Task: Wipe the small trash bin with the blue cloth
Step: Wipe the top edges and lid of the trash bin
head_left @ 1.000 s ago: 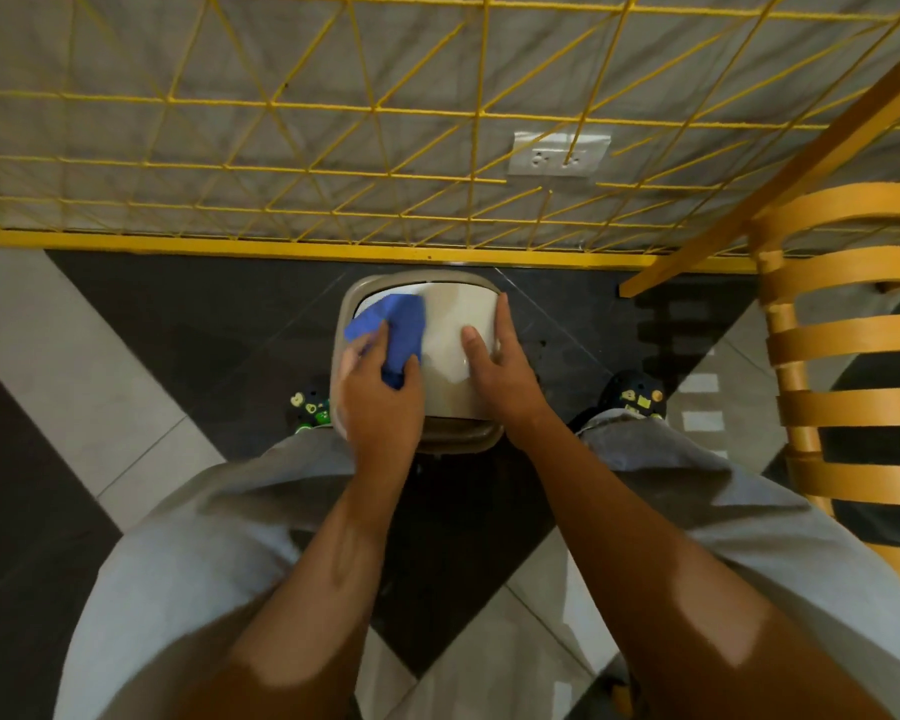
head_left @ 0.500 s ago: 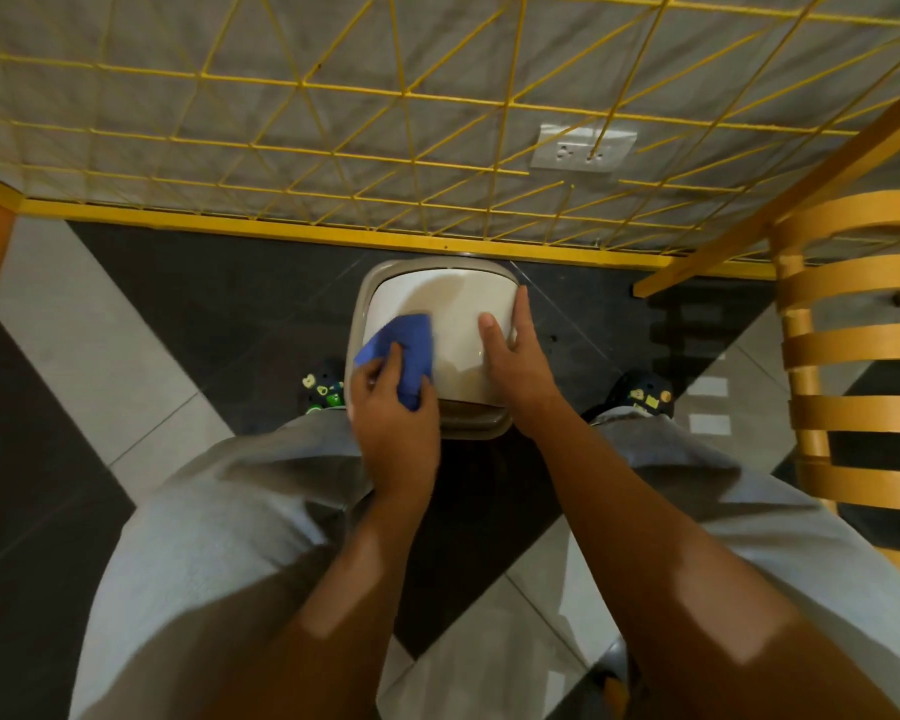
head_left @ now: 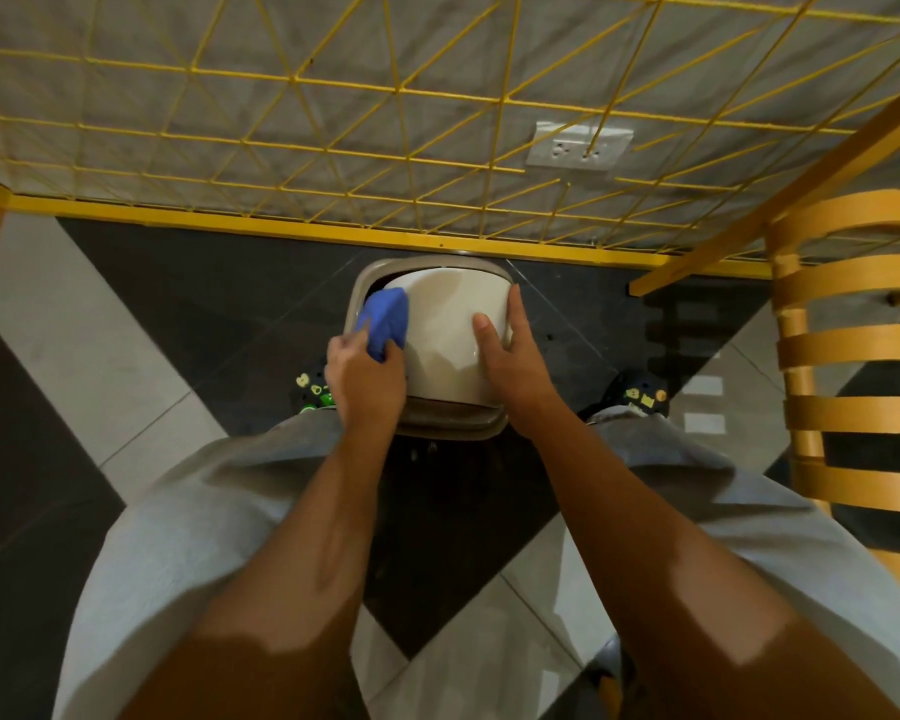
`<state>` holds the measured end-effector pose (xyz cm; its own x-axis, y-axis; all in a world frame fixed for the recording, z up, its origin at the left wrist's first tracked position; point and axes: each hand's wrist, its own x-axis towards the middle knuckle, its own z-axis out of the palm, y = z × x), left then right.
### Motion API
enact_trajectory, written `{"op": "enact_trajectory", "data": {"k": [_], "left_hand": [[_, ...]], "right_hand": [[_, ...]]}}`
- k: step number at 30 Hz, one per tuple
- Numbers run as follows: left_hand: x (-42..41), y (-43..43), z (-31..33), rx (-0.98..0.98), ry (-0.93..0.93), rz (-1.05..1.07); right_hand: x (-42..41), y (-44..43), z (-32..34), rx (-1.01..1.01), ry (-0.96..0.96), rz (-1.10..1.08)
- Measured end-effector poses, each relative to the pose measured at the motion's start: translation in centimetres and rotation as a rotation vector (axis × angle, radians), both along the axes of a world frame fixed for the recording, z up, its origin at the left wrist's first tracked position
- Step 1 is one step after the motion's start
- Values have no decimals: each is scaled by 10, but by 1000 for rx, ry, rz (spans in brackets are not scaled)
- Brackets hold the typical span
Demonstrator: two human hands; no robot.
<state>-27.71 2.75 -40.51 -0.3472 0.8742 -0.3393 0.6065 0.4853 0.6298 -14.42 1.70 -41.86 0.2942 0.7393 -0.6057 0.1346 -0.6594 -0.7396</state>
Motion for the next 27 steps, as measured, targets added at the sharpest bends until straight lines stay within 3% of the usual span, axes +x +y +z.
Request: {"op": "enact_trajectory", "data": {"k": [4, 6, 9, 13, 21, 27], "left_hand": [[-13, 23, -1, -169, -150, 137], [-5, 20, 7, -87, -97, 126], [24, 3, 18, 157, -11, -118], [45, 6, 17, 226, 16, -208], [25, 35, -1, 69, 53, 11], [4, 42, -11, -129, -77, 161]], "right_hand": [[1, 0, 0, 1, 15, 8], [1, -1, 0, 8, 23, 6], [1, -3, 1, 46, 50, -4], [0, -3, 2, 44, 48, 7], [2, -4, 5, 53, 52, 24], [2, -3, 4, 32, 35, 41]]}}
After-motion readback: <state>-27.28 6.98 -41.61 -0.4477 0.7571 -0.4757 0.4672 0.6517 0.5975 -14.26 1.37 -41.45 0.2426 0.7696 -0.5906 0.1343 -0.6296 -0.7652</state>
